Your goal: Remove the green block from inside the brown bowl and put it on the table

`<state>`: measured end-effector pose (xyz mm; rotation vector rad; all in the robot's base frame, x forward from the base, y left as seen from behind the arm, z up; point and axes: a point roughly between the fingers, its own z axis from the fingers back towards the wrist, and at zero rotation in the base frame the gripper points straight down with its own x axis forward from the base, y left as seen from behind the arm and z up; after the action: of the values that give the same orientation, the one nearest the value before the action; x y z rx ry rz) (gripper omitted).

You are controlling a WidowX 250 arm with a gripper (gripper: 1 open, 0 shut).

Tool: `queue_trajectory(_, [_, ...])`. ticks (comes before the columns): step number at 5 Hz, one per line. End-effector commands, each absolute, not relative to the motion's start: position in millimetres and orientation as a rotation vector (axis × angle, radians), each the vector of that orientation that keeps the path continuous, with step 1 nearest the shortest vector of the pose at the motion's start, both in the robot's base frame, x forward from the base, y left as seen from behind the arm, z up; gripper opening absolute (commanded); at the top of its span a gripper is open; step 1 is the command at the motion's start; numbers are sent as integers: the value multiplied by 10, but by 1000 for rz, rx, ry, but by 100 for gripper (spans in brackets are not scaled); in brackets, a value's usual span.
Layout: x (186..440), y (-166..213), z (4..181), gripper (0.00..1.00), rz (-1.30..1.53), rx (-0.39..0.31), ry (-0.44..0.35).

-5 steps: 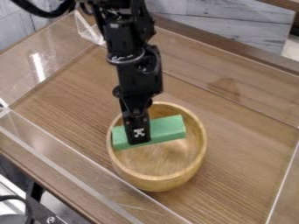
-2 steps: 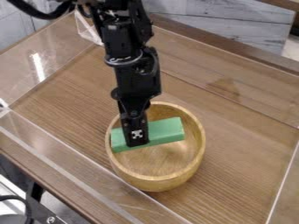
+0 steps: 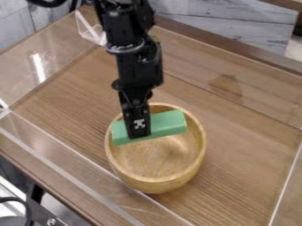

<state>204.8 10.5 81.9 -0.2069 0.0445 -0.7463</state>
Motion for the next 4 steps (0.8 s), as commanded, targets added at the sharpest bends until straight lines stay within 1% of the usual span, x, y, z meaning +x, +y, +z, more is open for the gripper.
queue_trajectory(1, [2209,152,1032,0,-756,-159,-6])
queue_trajectory(2, [2277,154,1143,0,-761,-147,-10])
queue_trajectory(3, [2352,169,1193,0,-786,-125,-20])
queue_trajectory(4, [2401,197,1167,0,-816,-100,-30])
